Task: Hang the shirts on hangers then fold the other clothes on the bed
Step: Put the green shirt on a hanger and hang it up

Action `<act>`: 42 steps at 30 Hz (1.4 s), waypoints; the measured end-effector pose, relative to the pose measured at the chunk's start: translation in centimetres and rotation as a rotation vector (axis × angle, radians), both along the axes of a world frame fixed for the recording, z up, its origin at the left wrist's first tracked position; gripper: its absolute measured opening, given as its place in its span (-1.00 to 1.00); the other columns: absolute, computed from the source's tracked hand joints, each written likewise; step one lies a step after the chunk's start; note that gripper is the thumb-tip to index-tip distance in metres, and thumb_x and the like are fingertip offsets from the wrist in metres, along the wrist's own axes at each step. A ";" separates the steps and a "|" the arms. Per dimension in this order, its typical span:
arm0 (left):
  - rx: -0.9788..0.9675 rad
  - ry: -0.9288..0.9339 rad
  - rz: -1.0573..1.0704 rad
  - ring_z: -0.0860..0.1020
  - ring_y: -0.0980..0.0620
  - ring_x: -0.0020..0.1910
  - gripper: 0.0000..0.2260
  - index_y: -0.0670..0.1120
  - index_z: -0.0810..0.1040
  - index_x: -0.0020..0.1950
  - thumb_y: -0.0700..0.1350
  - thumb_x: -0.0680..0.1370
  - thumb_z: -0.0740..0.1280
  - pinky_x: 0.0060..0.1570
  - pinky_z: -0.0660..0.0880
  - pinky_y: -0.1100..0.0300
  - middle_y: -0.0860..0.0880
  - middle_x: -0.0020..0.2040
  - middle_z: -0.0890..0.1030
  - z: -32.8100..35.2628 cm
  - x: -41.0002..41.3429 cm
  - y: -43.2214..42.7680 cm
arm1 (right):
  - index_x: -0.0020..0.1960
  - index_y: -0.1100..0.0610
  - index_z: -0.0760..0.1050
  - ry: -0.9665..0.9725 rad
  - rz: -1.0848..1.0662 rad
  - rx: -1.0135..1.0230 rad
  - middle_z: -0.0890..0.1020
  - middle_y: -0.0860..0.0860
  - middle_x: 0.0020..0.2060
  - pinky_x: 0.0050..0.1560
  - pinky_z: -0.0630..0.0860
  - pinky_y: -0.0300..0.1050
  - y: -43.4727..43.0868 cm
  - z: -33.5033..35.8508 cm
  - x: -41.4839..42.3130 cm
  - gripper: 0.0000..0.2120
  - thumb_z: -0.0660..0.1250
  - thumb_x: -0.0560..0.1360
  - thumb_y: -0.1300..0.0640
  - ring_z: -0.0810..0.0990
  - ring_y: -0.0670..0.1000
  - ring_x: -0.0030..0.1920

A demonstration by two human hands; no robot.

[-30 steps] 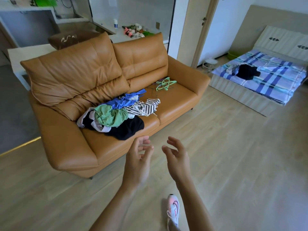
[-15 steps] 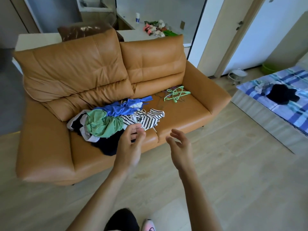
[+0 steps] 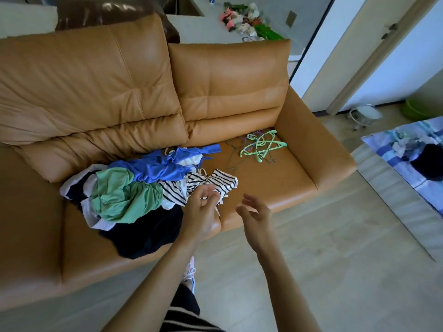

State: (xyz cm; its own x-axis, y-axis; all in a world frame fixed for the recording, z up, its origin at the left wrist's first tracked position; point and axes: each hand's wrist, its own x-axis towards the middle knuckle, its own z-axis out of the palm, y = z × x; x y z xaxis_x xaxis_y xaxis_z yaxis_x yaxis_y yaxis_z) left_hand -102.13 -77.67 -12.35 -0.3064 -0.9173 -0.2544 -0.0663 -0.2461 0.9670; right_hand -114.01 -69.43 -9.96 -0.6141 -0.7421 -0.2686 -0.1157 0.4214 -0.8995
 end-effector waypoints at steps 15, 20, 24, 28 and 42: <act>0.187 -0.125 0.185 0.60 0.05 0.13 -0.89 0.04 0.57 0.07 0.01 0.58 0.33 0.25 0.50 -0.02 0.12 0.07 0.61 -4.3 -7.6 -18.1 | 0.27 0.05 0.56 -0.062 0.229 0.236 0.67 0.01 0.10 0.23 0.56 0.05 -21.7 -5.0 -8.5 -0.49 0.36 0.36 -0.09 0.65 0.02 0.13; 0.225 -0.202 0.327 0.60 0.00 0.13 -0.91 -0.02 0.55 0.11 -0.13 0.62 0.31 0.16 0.48 0.14 0.07 0.02 0.61 -6.5 -10.3 -20.7 | 0.27 0.12 0.55 -0.067 0.445 0.290 0.65 0.03 0.12 0.23 0.52 -0.04 -27.1 -7.6 -11.1 -0.68 0.42 0.53 0.12 0.61 -0.02 0.08; 0.312 -0.251 0.487 0.58 0.02 0.06 -0.87 -0.03 0.58 0.15 -0.08 0.62 0.32 0.12 0.48 0.09 -0.02 0.04 0.62 -8.0 -12.1 -21.8 | 0.31 0.17 0.52 -0.024 0.664 0.328 0.62 0.06 0.18 0.02 0.43 -0.38 -30.7 -9.3 -13.7 -0.69 0.37 0.58 0.16 0.58 0.01 0.14; 0.367 -0.254 0.596 0.57 0.09 -0.04 -0.93 0.01 0.55 0.08 -0.10 0.61 0.33 0.08 0.49 0.05 0.05 -0.04 0.59 -9.1 -13.4 -22.5 | 0.33 0.20 0.50 -0.046 0.762 0.376 0.60 0.08 0.20 -0.19 0.33 -0.62 -33.9 -10.9 -15.6 -0.68 0.36 0.59 0.18 0.51 -0.06 0.10; 0.598 -0.799 0.575 0.47 -0.24 0.32 -0.70 -0.11 0.61 0.26 -0.05 0.56 0.34 0.26 0.40 0.02 -0.24 0.32 0.54 -26.9 0.6 -28.0 | 0.15 0.01 0.55 -0.027 0.773 0.513 0.66 -0.04 0.05 -0.03 0.47 -0.24 -36.9 -19.1 -12.5 -0.80 0.42 0.53 0.12 0.63 -0.10 0.02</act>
